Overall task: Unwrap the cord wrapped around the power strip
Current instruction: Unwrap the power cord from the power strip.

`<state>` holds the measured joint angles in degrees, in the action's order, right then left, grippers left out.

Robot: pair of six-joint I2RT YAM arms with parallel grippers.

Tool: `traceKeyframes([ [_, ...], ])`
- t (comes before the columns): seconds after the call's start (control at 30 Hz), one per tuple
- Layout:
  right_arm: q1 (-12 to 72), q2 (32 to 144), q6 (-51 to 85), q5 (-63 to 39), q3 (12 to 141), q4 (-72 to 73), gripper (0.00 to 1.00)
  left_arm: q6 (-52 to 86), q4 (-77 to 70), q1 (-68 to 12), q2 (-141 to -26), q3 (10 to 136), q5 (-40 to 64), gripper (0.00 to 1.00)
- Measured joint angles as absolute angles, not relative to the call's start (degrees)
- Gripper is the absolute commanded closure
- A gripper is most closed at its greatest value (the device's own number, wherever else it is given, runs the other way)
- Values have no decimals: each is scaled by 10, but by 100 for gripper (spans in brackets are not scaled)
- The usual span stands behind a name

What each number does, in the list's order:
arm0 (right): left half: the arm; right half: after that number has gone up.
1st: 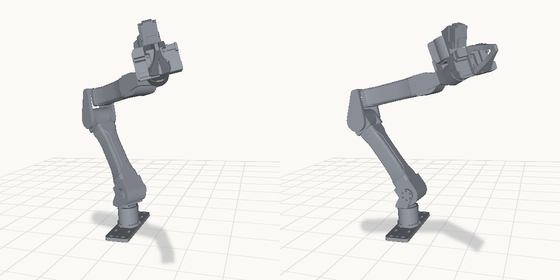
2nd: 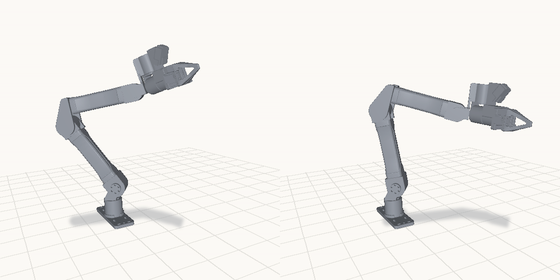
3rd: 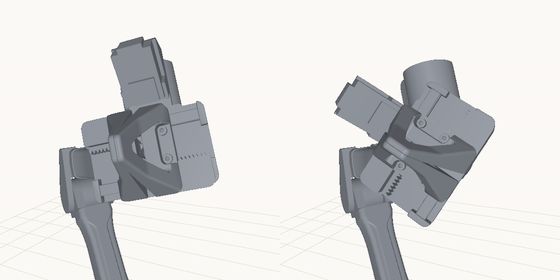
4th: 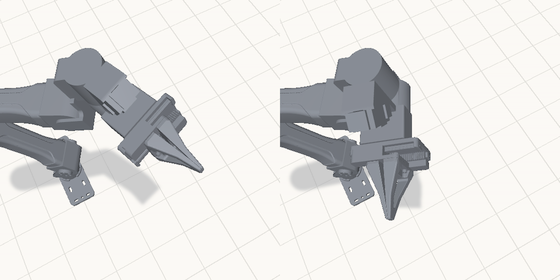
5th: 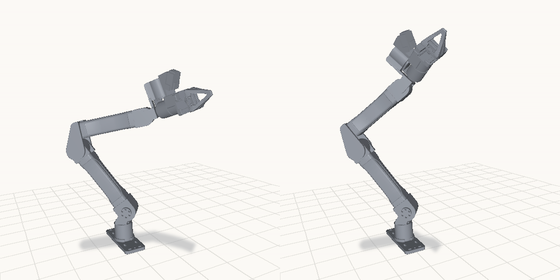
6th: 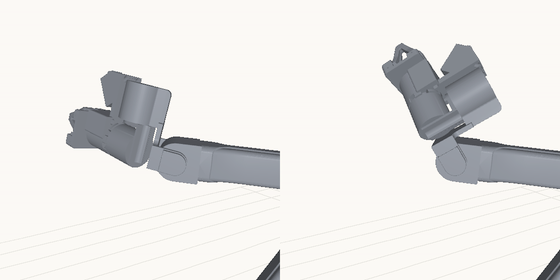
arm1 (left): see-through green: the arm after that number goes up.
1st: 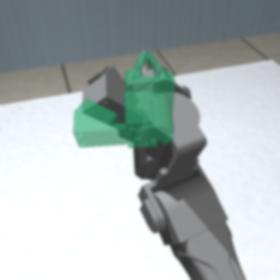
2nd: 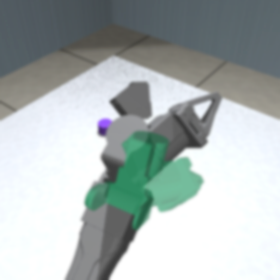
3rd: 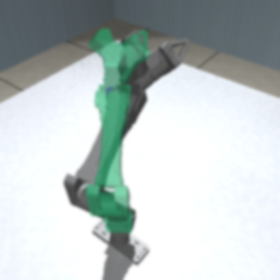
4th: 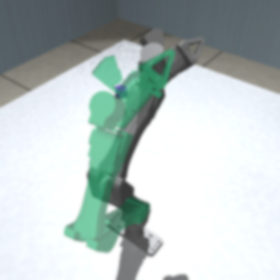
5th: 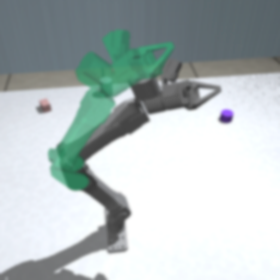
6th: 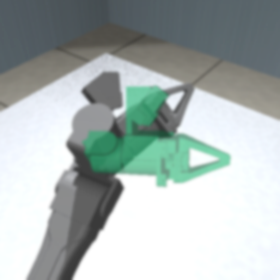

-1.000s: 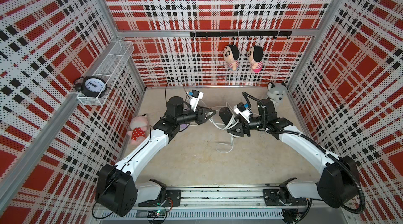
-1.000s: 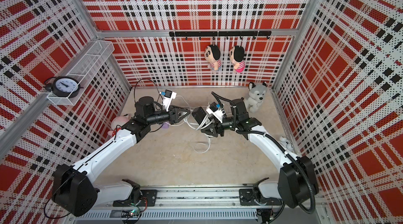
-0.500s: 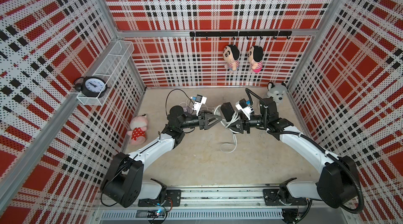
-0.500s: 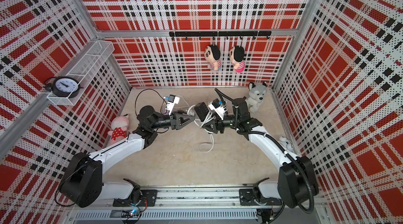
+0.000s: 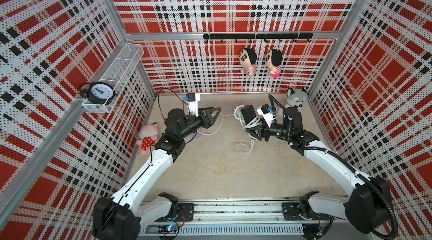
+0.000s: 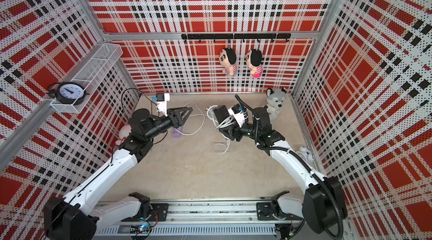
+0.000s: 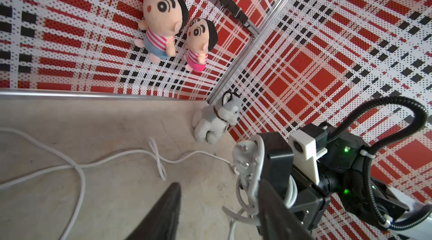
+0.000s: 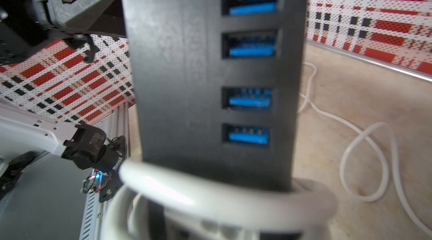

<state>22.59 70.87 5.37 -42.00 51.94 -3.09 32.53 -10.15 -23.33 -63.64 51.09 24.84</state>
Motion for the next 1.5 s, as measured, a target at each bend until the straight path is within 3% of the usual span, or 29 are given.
traceKeyframes([
  [0.23, 250, 700, 68, -358, 513, -23, 92, 378, -138, -340, -669, 476, 185, 54],
  [0.33, 252, 700, 72, -353, 511, -21, 92, 397, -147, -352, -702, 469, 172, 70],
  [0.43, 254, 700, 75, -351, 510, -20, 92, 409, -159, -356, -717, 469, 166, 74],
  [0.8, 258, 700, 76, -341, 510, -19, 92, 439, -215, -363, -733, 469, 179, 56],
  [0.97, 259, 700, 76, -337, 510, -19, 92, 446, -229, -369, -743, 469, 191, 54],
  [1.17, 265, 700, 76, -333, 510, -19, 92, 453, -240, -373, -768, 470, 201, 64],
  [1.4, 269, 700, 76, -324, 510, -25, 92, 463, -248, -376, -778, 474, 210, 83],
  [1.5, 272, 700, 76, -315, 511, -27, 92, 465, -248, -376, -778, 474, 211, 99],
])
